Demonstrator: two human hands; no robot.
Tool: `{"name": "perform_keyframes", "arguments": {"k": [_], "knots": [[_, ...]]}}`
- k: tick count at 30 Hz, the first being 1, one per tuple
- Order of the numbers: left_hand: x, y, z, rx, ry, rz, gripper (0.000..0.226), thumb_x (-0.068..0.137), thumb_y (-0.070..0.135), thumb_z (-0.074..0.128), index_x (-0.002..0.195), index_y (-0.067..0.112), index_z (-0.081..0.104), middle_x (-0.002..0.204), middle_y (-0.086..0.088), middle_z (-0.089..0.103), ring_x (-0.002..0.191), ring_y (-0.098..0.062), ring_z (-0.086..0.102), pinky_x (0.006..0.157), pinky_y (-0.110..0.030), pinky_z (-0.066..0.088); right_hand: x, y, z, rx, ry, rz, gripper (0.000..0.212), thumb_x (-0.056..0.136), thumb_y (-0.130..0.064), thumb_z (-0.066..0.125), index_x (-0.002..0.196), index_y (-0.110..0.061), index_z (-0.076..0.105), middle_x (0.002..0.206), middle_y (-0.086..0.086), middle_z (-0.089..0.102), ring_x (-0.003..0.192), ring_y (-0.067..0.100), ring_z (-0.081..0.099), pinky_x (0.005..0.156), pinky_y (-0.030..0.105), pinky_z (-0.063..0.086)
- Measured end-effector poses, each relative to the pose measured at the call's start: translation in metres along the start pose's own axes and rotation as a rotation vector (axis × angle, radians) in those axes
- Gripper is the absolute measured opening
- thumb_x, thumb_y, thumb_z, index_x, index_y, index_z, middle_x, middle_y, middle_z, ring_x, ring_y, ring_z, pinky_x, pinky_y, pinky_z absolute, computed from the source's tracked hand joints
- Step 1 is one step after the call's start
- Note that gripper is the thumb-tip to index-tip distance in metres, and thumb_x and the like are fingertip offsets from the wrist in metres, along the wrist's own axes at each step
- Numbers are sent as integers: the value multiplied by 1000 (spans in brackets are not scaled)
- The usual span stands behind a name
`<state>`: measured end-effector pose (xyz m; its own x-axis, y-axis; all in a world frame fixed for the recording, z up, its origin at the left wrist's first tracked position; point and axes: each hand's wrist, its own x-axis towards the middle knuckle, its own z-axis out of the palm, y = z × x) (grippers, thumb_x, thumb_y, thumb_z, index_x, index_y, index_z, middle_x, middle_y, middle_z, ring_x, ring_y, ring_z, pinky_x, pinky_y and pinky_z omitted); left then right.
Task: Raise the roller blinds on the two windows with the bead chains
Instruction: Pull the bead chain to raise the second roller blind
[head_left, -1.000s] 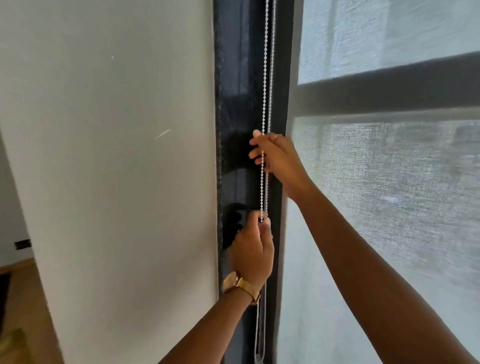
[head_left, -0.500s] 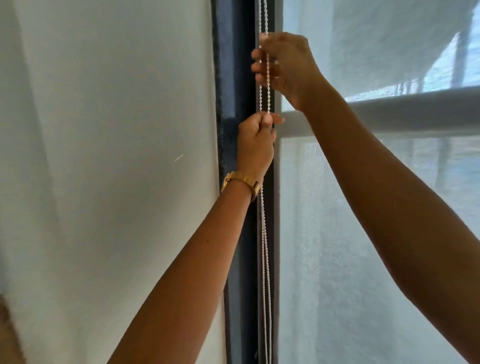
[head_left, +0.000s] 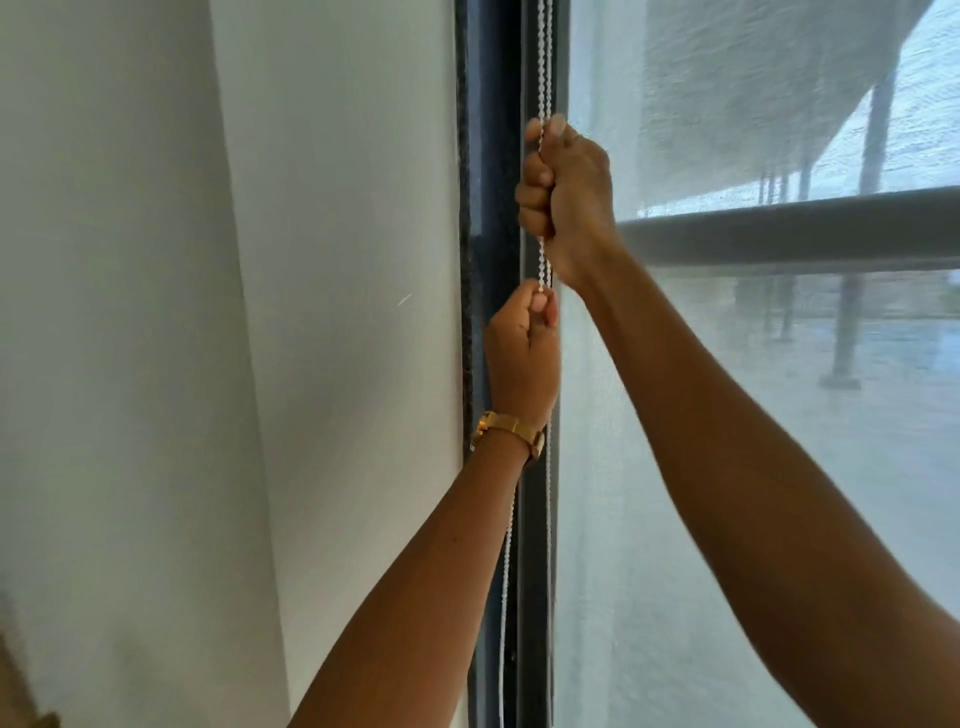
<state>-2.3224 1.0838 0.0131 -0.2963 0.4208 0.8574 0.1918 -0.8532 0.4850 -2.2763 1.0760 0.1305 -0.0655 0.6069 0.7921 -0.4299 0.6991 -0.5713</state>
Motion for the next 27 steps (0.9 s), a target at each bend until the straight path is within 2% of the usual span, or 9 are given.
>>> {"name": "perform_keyframes", "arguments": {"k": [6,9,11,13,16,20,22,24,27], "knots": [[-68,-40,-25,101,-106,-163,38,94,9,41,61,25,44,54,7,44,55,-4,48,55,-15,36,-62,52,-22,-97,-22,1,35,102,-16,25,76,-18,48,53,-8,40,41,4,31,36,14,27],[-101,-52,-42,112,-253,-304,34,98,15,39,68,20,54,59,5,57,59,-3,56,64,-17,44,-98,79,-35,-223,36,32,35,102,-17,26,75,-19,47,53,-9,41,42,3,32,38,14,27],[-112,-55,-52,82,-332,-395,31,101,21,37,82,22,62,74,14,67,73,4,62,75,-17,46,-119,92,-45,-329,107,25,36,102,-15,27,71,-20,46,51,-12,41,43,2,33,40,14,28],[-103,-49,-58,33,-329,-420,33,98,37,32,103,26,62,103,10,70,98,3,61,89,-23,47,-138,102,-57,-425,164,-29,36,100,-14,29,69,-23,45,53,-12,41,46,4,36,44,18,30],[-50,-21,-55,-67,-233,-405,46,101,41,25,127,15,53,129,-9,62,117,-24,58,99,-37,47,-168,114,-66,-558,211,-72,31,98,-18,32,70,-21,44,57,-5,41,49,9,37,45,23,33],[42,41,-31,-292,-324,-427,57,101,45,18,133,7,45,126,-14,62,106,-28,62,89,-39,51,-223,149,-66,-658,228,-103,30,96,-30,35,66,-28,42,53,-11,39,48,5,40,47,12,30],[75,67,-21,-405,-327,-473,55,101,45,23,132,6,47,109,-7,68,91,-22,64,81,-37,53,-254,169,-63,-640,232,-38,31,92,-40,35,67,-25,45,52,-8,45,49,4,42,47,12,30],[89,83,-14,-430,-300,-467,47,102,37,31,126,3,53,86,0,65,67,-14,59,60,-28,52,-280,190,-61,-623,255,56,43,88,-51,37,68,-16,50,53,-5,46,49,6,42,48,18,32],[85,85,-11,-467,-234,-413,34,101,19,37,101,3,67,59,3,46,40,-6,32,35,-19,28,-298,202,-60,-562,256,147,46,85,-63,39,69,-22,50,57,-2,46,52,14,42,49,29,35]]}}
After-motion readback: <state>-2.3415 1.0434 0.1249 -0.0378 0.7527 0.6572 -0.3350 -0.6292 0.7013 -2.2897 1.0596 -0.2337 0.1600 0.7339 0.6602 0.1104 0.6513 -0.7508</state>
